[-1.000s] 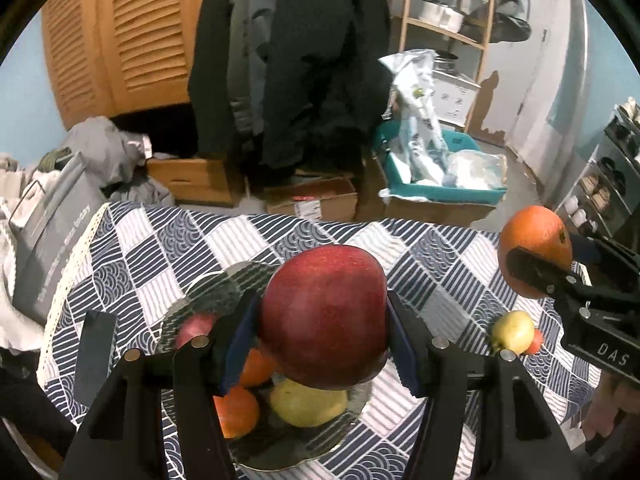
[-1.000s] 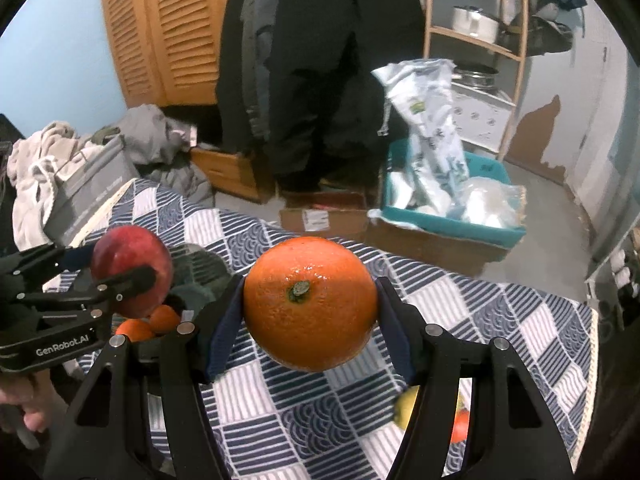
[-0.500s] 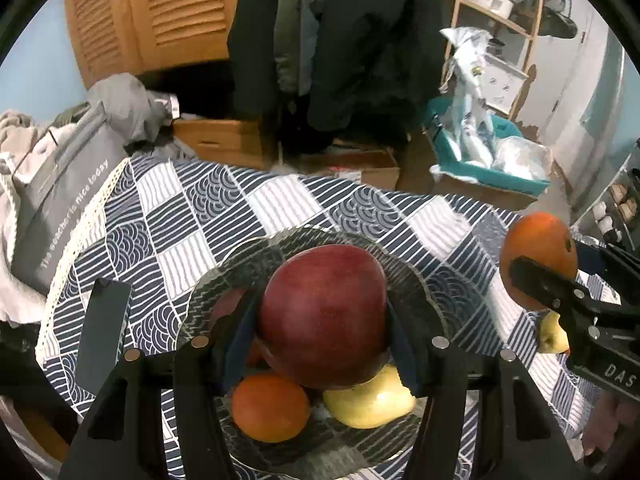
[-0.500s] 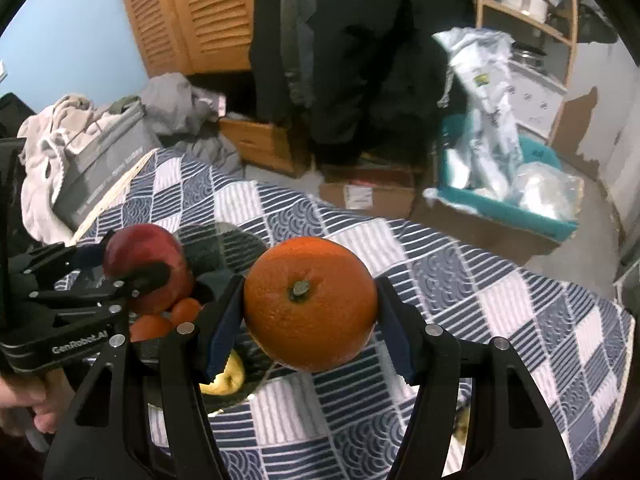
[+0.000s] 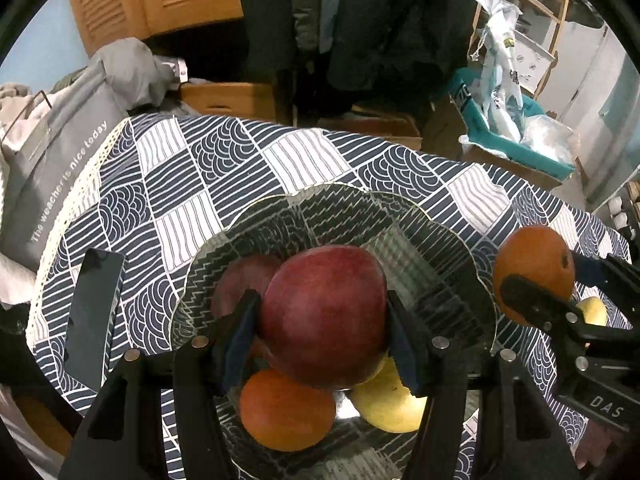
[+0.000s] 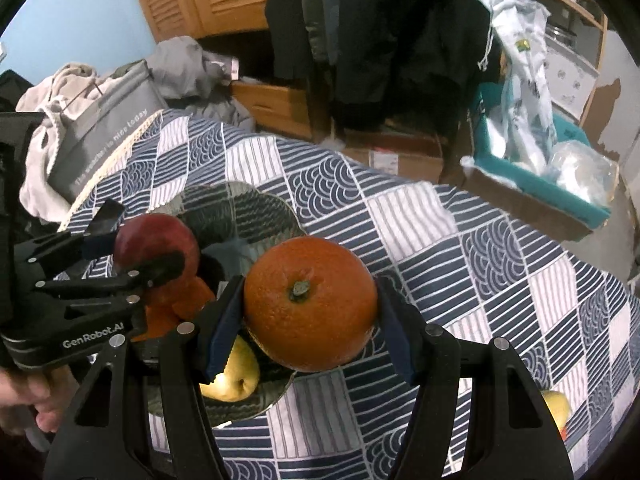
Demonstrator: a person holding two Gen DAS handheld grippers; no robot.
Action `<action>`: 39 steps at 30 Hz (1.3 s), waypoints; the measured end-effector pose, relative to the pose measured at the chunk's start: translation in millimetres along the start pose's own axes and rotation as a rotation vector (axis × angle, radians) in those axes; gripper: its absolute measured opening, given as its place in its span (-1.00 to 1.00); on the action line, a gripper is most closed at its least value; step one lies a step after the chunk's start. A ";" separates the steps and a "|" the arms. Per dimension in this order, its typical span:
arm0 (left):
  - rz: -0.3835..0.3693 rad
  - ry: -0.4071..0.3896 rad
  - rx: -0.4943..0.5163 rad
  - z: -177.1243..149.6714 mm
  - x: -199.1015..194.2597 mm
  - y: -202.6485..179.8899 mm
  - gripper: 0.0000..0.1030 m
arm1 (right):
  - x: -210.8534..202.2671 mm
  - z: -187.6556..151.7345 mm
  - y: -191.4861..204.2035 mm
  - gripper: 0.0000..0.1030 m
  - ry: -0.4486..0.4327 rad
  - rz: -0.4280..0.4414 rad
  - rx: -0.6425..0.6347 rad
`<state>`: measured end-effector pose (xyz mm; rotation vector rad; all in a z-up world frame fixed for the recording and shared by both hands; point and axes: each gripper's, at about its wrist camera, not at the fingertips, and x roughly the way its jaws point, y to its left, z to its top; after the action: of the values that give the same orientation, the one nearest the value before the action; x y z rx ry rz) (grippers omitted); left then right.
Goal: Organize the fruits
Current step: 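Lower the orange into the bowl and open the right gripper while the left releases the apple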
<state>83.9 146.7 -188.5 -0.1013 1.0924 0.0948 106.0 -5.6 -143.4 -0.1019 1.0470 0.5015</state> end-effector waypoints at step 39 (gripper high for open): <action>-0.047 -0.029 -0.065 4.3 -15.4 14.4 0.50 | 7.8 2.2 9.1 0.30 0.026 0.073 -0.016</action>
<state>78.8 161.1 -173.4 -0.1832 1.0573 0.0889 106.9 5.8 -147.5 -0.0841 1.0749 0.5761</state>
